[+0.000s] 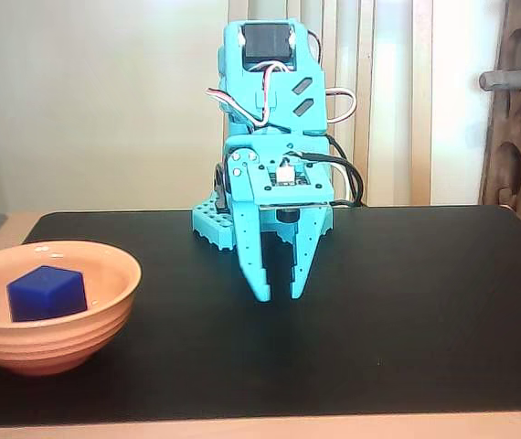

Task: Place the blue cube in the orange bowl.

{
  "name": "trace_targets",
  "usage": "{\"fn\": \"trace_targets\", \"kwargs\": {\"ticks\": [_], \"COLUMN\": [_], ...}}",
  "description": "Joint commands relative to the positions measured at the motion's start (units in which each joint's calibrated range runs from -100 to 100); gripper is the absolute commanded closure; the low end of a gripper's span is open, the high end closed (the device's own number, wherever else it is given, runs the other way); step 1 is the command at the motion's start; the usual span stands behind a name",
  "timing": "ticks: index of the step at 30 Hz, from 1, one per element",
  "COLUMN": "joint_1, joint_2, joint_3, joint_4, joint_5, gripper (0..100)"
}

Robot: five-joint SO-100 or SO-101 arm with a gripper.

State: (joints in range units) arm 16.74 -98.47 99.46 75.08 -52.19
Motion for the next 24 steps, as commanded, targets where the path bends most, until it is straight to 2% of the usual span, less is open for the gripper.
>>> {"fn": "trace_targets", "kwargs": {"ticks": [1, 24], "joint_1": [0.4, -0.1], "joint_2": [-1.0, -0.9], "joint_3": [0.5, 0.5], "joint_4": [0.8, 0.8], "joint_5": [0.1, 0.0], "gripper": [100, 100]}}
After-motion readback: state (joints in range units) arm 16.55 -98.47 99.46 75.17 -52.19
